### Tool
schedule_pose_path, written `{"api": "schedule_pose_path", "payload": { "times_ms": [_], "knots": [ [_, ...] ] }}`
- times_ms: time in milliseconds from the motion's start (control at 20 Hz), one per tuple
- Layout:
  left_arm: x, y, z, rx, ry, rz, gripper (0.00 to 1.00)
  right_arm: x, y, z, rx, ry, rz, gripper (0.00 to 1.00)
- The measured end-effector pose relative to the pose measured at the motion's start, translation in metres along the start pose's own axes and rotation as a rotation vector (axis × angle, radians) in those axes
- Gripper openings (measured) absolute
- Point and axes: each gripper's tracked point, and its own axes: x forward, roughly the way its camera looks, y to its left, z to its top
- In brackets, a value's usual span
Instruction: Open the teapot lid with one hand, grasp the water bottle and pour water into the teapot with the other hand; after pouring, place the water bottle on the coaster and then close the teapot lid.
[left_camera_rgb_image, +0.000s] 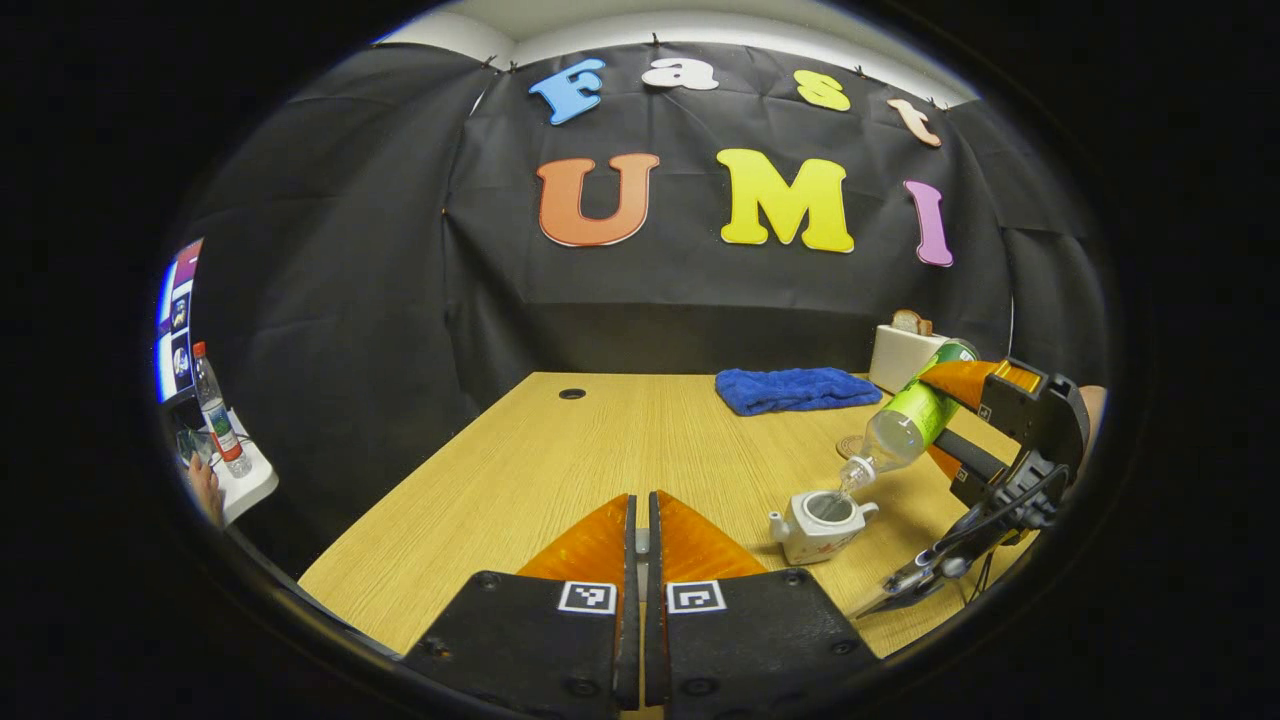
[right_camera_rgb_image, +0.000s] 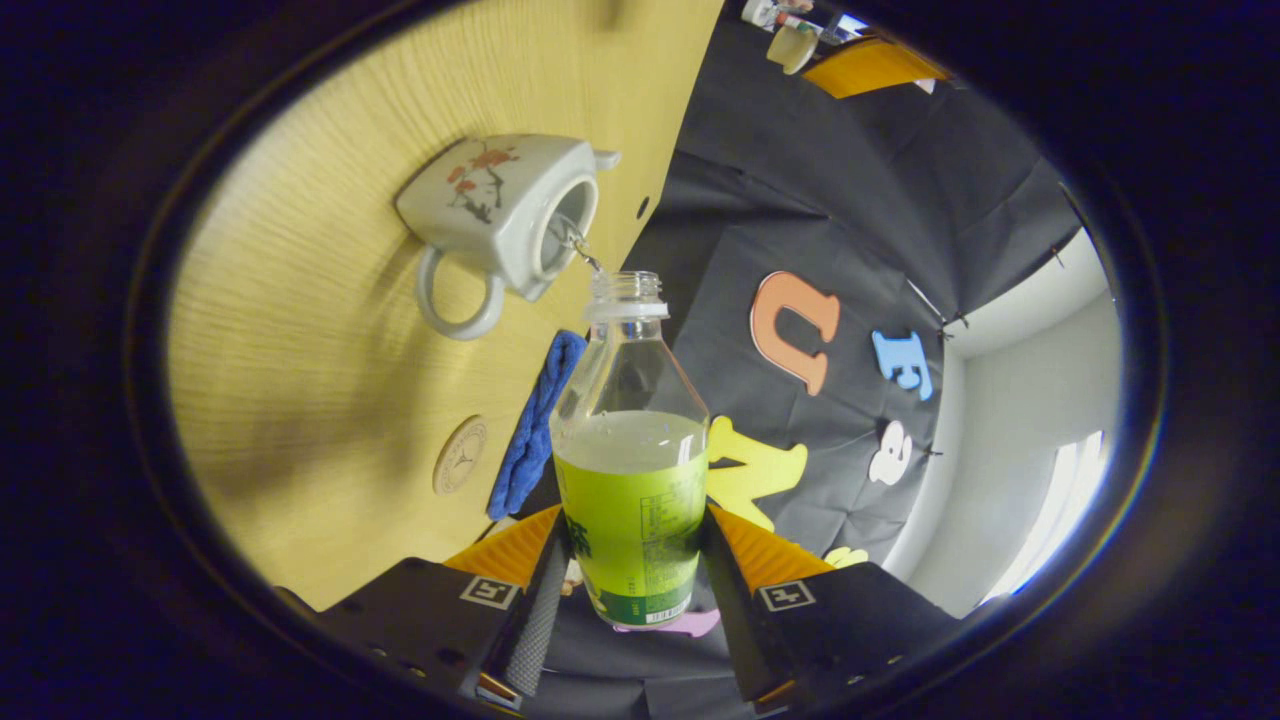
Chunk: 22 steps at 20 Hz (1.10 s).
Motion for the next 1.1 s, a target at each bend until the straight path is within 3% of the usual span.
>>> {"api": "schedule_pose_path", "payload": {
  "times_ms": [450, 1100],
  "knots": [
    [0.000, -0.001, -0.001, 0.000, -0.007, -0.007, 0.05, -0.001, -0.020, 0.003, -0.107, -0.013, -0.104, 0.72],
    [-0.005, -0.015, 0.008, -0.007, -0.026, -0.044, 0.05, -0.005, -0.034, 0.013, -0.169, -0.054, -0.211, 0.72]
  ]
}}
